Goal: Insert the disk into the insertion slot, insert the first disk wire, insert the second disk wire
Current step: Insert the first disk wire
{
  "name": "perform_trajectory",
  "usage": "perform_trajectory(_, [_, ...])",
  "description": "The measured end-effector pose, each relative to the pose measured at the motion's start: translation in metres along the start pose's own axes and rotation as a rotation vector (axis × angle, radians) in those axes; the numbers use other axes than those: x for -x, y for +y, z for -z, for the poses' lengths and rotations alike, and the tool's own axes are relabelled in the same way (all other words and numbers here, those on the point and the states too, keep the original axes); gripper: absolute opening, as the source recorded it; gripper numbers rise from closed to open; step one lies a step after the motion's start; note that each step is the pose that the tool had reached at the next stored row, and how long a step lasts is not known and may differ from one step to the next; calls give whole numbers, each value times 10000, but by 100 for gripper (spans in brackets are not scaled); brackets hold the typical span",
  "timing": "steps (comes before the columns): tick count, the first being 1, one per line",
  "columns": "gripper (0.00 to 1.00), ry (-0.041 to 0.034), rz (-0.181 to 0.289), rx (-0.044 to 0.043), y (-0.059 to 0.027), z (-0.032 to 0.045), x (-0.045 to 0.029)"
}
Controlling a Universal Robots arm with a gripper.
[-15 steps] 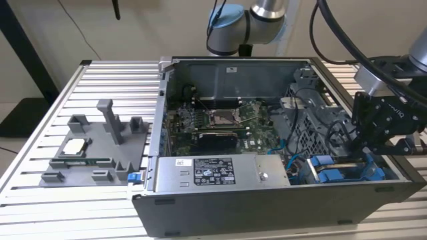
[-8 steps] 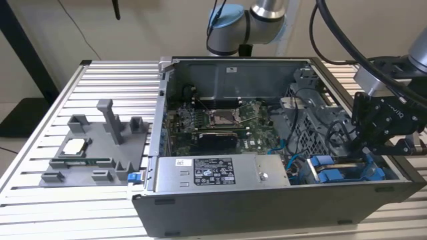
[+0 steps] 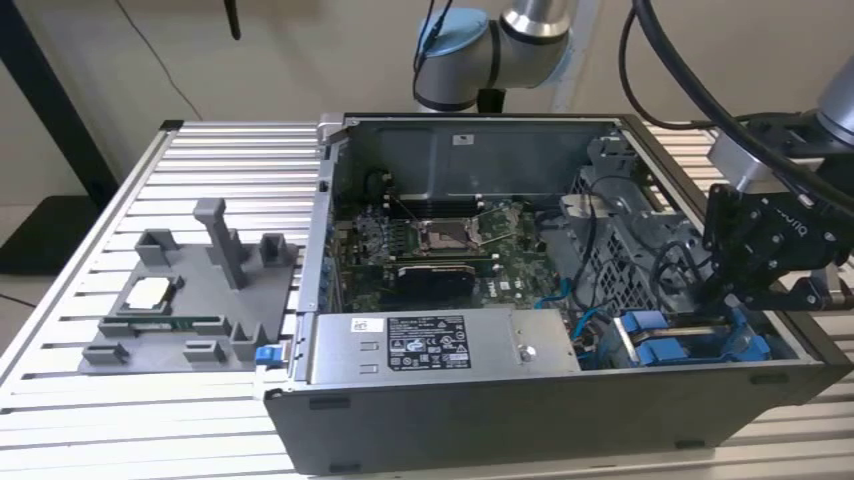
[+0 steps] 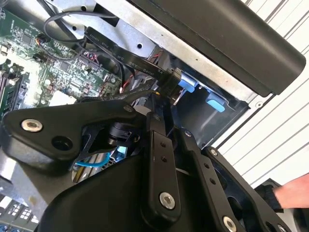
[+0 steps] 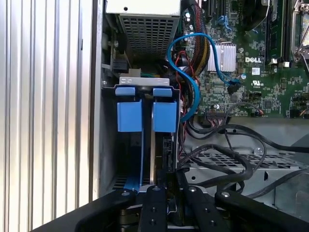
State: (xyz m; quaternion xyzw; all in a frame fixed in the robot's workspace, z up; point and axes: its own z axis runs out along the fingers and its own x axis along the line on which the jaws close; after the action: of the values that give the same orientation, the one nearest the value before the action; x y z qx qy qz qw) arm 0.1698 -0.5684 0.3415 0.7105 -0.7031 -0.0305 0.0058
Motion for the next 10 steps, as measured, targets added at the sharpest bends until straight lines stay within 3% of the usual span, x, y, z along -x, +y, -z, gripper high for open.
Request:
perform_trajectory(6, [19, -117, 7, -1, 1, 11, 1])
perform_trajectory(10, [19, -136, 7, -2, -1, 9, -6])
